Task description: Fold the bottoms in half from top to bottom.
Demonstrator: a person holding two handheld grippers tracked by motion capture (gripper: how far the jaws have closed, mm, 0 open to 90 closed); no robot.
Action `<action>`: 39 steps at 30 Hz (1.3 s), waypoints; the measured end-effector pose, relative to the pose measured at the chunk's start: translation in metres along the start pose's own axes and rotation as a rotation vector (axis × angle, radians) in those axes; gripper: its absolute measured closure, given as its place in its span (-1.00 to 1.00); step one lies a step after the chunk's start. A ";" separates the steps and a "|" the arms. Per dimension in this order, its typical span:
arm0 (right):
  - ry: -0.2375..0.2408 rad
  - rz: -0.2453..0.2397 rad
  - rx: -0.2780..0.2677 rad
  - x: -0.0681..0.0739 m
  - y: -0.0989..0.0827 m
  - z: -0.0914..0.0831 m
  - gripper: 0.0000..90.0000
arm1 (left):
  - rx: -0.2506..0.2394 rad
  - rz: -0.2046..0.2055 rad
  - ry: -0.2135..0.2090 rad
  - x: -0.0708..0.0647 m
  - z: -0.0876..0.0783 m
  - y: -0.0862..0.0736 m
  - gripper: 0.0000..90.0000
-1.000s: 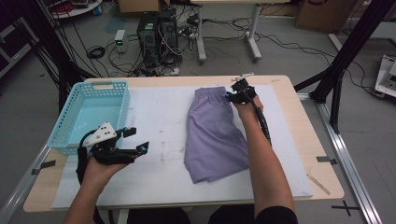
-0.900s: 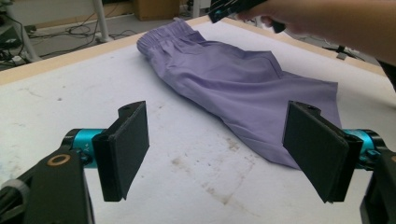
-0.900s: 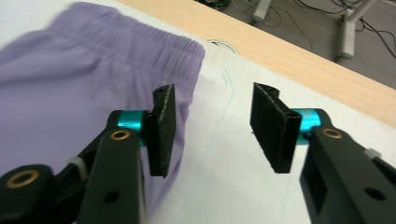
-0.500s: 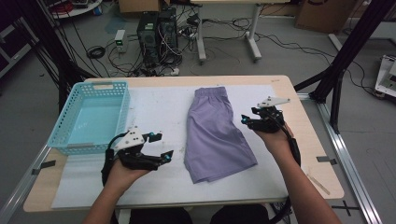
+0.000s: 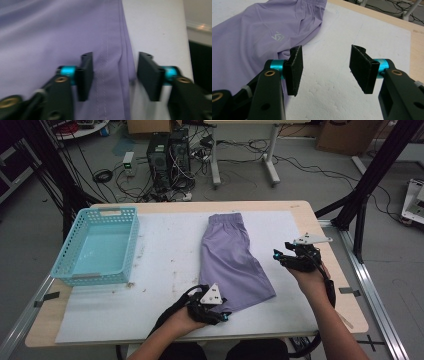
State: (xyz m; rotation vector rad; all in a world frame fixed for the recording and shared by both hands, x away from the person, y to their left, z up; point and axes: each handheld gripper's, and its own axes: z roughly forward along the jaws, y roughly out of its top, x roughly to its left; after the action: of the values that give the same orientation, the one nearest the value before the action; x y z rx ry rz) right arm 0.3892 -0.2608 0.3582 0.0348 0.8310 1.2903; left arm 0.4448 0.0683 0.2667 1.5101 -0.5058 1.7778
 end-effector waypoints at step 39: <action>0.133 0.009 0.008 0.014 0.031 0.032 -0.33 | -0.269 -0.363 0.144 0.094 -0.083 -0.010 -0.29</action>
State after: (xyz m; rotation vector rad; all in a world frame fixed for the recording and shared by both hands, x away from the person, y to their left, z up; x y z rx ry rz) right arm 0.3818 -0.2261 0.3881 -0.0418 0.9508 1.3087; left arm 0.3938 0.1597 0.3367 1.1913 -0.3553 1.4579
